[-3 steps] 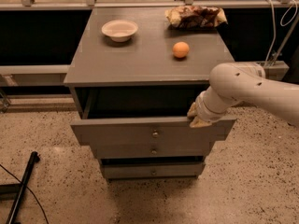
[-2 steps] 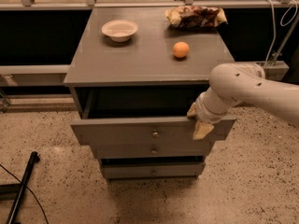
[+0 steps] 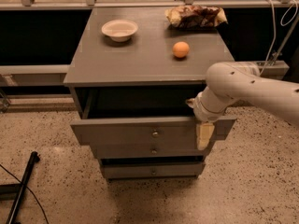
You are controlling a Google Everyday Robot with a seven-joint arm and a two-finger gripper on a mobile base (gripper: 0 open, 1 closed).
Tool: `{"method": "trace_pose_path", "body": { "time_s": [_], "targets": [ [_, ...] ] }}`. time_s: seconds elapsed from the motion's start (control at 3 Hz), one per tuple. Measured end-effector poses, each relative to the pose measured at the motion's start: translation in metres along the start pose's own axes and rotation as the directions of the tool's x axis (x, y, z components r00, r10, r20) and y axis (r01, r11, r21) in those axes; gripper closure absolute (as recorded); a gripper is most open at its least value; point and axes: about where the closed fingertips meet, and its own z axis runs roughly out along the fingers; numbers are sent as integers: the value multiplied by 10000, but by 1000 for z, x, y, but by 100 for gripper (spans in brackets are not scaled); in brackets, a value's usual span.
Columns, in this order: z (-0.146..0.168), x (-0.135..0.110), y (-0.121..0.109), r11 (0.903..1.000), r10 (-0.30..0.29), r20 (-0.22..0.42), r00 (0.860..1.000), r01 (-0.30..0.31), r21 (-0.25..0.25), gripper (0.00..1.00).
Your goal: Open top drawer
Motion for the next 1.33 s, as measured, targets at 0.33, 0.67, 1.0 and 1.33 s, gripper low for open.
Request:
{"method": "trace_pose_path", "body": {
  "time_s": [0.33, 0.67, 1.0, 1.33],
  "targets": [
    [9, 2, 11, 9927, 294, 93, 9995, -281, -1172, 3],
    [10, -1, 24, 9835, 373, 377, 9986, -300, -1786, 26],
    [1, -10, 42, 9765, 347, 887, 9955, -149, -2150, 48],
    [-5, -17, 49, 9727, 248, 1008, 9946, -7, -2319, 49]
  ]
}}
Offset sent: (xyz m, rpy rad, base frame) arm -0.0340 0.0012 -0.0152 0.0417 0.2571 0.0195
